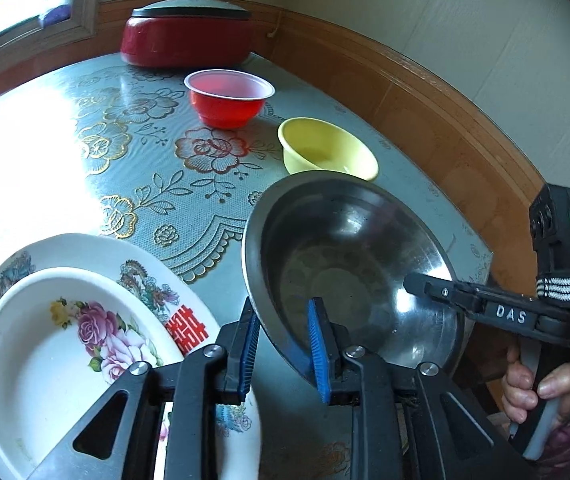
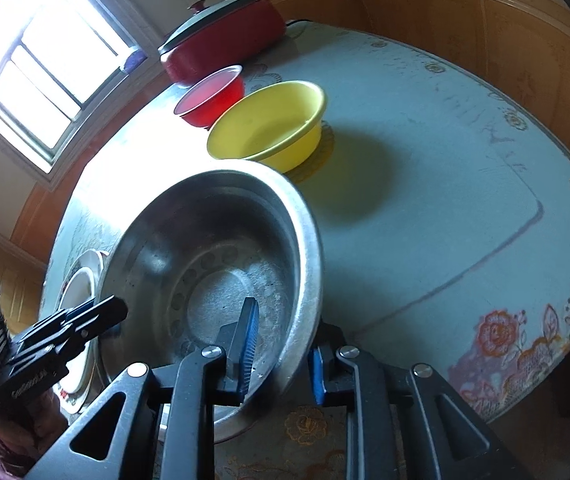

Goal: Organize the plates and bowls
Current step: 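Carry the steel bowl beside the yellow bowl and set it down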

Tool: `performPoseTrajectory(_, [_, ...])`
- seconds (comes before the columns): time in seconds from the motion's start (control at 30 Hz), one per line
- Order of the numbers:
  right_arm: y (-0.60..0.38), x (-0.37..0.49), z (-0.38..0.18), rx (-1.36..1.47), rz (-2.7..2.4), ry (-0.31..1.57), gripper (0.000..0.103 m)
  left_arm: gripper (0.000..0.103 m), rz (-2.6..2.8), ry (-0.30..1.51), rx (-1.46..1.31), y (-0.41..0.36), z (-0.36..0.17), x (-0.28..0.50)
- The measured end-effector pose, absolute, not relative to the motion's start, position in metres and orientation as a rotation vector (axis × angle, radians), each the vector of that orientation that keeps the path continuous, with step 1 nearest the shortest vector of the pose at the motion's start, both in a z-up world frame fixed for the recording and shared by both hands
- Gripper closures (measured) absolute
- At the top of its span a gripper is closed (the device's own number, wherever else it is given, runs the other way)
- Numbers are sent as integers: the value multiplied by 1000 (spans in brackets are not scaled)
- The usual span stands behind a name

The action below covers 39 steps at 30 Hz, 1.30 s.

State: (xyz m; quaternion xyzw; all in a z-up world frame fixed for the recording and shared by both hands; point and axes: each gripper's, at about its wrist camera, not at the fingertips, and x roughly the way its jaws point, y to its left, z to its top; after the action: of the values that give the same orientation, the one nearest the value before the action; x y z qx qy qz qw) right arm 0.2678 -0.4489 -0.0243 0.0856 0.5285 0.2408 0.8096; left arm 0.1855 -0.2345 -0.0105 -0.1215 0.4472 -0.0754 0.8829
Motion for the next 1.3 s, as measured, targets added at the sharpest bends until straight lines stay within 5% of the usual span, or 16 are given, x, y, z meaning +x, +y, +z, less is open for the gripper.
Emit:
performPoseTrajectory(0.17, [-456, 263, -19, 223, 432, 1120, 68, 61, -208, 894, -297, -219, 0, 176])
performPoseTrajectory(0.67, [-429, 258, 25, -7, 381, 958, 65, 61, -74, 850, -304, -186, 3, 174])
performPoseTrajectory(1.3, [-432, 300, 42, -286, 476, 786, 64, 61, 76, 817, -325, -235, 17, 223])
